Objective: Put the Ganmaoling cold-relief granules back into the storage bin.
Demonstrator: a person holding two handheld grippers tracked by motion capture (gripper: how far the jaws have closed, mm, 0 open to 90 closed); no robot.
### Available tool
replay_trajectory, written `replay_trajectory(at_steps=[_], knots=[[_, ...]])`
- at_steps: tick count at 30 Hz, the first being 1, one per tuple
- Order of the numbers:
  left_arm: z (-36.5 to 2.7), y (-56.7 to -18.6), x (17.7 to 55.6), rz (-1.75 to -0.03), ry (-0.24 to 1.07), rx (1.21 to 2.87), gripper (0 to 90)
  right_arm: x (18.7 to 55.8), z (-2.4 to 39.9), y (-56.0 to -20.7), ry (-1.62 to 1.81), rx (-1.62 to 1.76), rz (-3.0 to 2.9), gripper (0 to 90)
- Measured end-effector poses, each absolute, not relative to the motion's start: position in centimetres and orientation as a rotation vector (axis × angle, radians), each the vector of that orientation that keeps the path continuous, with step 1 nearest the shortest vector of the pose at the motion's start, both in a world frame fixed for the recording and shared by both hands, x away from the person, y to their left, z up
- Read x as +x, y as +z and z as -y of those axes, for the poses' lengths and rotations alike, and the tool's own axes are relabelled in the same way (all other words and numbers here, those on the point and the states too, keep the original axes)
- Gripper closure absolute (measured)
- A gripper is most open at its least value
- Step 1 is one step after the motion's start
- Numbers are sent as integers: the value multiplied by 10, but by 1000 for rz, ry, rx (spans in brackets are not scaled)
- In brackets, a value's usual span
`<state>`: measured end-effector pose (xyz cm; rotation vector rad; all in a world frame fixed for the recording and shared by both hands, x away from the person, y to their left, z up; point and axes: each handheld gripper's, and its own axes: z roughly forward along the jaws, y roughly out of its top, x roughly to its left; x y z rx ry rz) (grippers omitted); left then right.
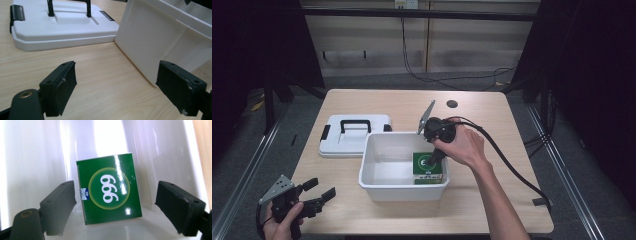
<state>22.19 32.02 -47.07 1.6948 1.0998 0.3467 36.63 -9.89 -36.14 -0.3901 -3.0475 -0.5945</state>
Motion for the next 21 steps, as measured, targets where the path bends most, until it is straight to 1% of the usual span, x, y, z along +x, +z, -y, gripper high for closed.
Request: replay_trajectory(at_steps=[7,15,18,21], knots=[[-320,-471,223,-1108,347,1691,159,360,114,-360,-839,-468,3020,162],[-321,-471,222,-1109,350,1693,159,351,130,-357,-976,-516,3018,164],[-321,-470,221,-1109,349,1690,159,347,141,-356,-1047,-597,3005,163],[-321,-471,221,-1111,349,1691,159,344,152,-359,-1110,-606,2979,158]])
